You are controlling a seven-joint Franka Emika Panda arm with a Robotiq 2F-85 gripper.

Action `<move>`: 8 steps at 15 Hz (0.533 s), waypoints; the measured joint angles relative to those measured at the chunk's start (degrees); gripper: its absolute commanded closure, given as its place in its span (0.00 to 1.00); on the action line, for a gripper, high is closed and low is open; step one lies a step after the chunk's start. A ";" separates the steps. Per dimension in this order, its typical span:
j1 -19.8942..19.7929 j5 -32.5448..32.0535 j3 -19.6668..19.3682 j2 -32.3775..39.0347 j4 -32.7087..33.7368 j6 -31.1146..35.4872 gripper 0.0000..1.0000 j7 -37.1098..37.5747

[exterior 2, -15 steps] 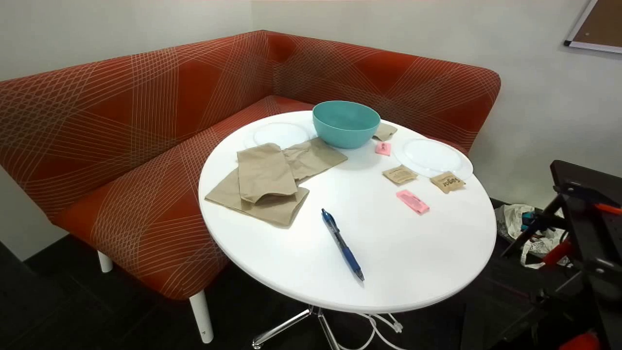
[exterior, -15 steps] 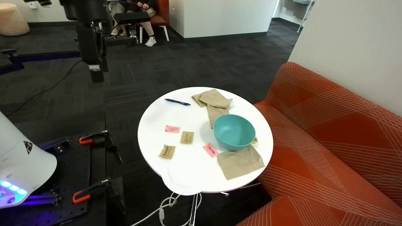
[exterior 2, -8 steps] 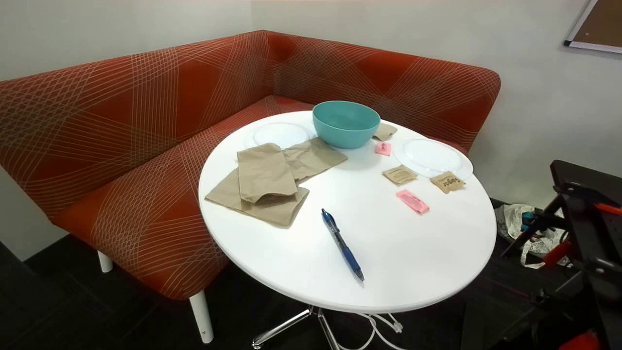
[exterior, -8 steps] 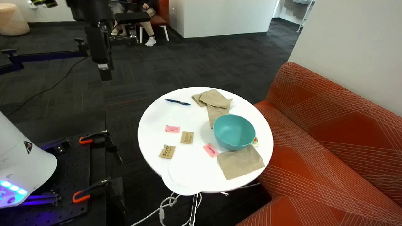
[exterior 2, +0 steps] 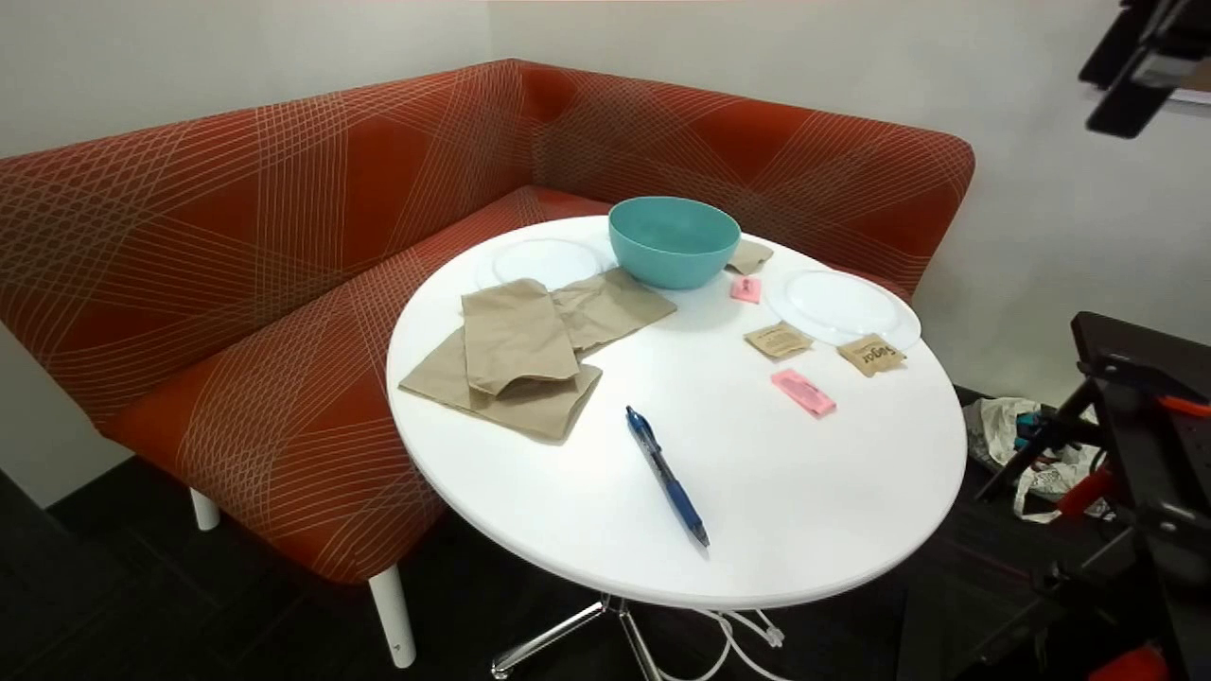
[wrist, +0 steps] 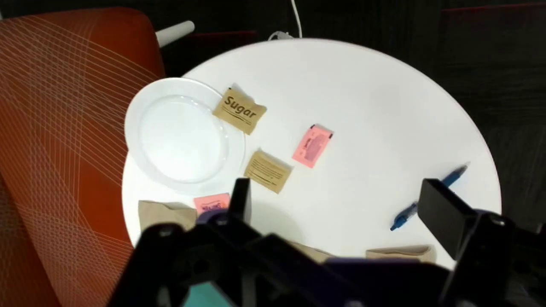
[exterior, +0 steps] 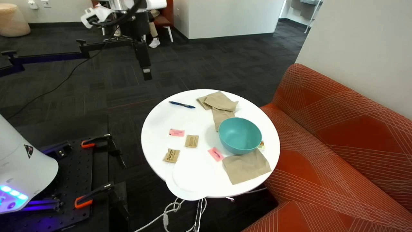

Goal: Put the pen inside the blue bowl

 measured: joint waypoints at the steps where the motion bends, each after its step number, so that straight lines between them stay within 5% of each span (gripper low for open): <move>1: 0.00 -0.03 1.03 3.33 1.50 1.80 0.00 2.46; 8: 1.14 -2.81 4.48 26.86 15.06 8.11 0.00 21.78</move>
